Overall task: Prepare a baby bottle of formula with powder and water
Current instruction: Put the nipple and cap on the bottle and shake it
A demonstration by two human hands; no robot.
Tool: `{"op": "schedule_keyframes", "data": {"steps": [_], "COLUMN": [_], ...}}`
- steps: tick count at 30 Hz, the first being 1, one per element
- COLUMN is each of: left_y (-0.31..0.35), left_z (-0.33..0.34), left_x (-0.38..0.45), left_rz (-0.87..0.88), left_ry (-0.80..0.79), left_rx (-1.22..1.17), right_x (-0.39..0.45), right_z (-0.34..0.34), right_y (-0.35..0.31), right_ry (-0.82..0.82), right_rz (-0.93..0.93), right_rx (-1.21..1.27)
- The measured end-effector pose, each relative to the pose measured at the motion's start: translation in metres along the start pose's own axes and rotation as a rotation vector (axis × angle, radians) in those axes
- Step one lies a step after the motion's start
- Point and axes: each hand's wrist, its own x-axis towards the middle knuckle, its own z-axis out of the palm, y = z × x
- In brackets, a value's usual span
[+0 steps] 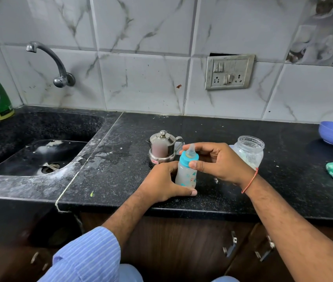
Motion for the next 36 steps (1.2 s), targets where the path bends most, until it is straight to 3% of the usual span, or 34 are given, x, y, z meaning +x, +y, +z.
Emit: {"op": "schedule_keyframes", "data": {"steps": [14,20,27,36], "left_y": [-0.005,-0.006,-0.004,-0.004], "left_z": [0.002,0.003,0.001,0.001], "left_x": [0.002,0.003,0.002,0.002], "left_rz": [0.011,0.014,0.057,0.076], "left_ry": [0.002,0.006,-0.001,-0.001], "left_rx": [-0.021,-0.031,-0.017,-0.017], "right_x": [0.010,0.002,-0.015,-0.024], "right_z": [-0.012,0.003,0.034,0.048], "right_y": [-0.003,-0.003,-0.001,0.027], "right_ry": [-0.143,0.044,0.381,0.352], "right_rz": [0.063,0.106,0.029,-0.029], "right_rx": [0.020,0.069,-0.184,-0.045]}}
